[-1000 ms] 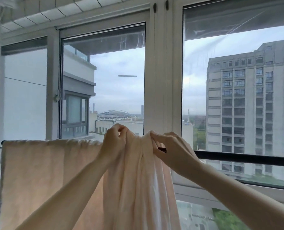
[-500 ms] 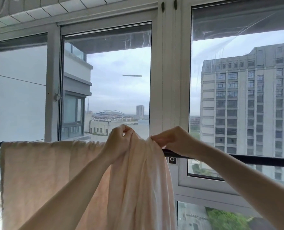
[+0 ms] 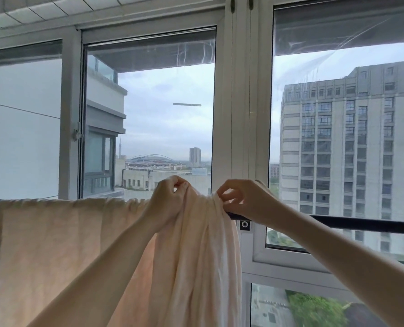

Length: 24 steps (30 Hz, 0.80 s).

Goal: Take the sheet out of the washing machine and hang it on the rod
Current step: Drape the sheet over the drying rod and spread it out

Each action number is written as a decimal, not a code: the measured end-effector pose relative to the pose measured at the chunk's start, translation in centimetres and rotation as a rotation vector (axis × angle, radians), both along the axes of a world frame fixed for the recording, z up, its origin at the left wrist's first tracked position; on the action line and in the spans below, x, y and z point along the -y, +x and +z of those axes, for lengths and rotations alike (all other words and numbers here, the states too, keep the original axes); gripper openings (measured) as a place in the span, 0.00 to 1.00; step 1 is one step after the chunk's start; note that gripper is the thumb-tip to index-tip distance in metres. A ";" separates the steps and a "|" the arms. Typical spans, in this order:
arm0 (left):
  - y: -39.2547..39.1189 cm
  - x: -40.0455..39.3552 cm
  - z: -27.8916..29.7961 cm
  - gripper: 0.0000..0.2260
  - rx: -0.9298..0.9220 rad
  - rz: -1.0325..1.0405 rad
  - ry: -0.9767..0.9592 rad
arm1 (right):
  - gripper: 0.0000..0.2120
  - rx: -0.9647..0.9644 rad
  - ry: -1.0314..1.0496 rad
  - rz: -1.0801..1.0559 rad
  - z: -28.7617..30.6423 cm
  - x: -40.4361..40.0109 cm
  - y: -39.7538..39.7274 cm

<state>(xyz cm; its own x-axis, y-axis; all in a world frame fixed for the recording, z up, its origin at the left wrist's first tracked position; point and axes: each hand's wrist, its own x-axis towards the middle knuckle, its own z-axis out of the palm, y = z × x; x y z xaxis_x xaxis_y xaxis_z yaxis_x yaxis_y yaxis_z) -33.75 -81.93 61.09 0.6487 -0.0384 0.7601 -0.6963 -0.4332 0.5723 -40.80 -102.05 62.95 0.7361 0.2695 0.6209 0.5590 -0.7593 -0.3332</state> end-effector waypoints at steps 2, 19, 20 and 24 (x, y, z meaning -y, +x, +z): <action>-0.1 0.0 0.0 0.07 -0.003 -0.005 -0.007 | 0.08 0.056 -0.042 -0.063 -0.6 -0.2 0.0; -0.7 0.8 -0.1 0.07 0.030 0.031 -0.031 | 0.10 0.115 0.019 -0.193 -1.6 -3.3 1.5; -0.8 1.1 -0.1 0.07 0.032 0.038 -0.036 | 0.11 0.132 0.018 -0.203 -1.6 -3.1 1.5; -1.0 2.2 -0.3 0.07 0.057 0.061 -0.053 | 0.10 0.217 0.007 -0.247 -0.9 -1.4 0.9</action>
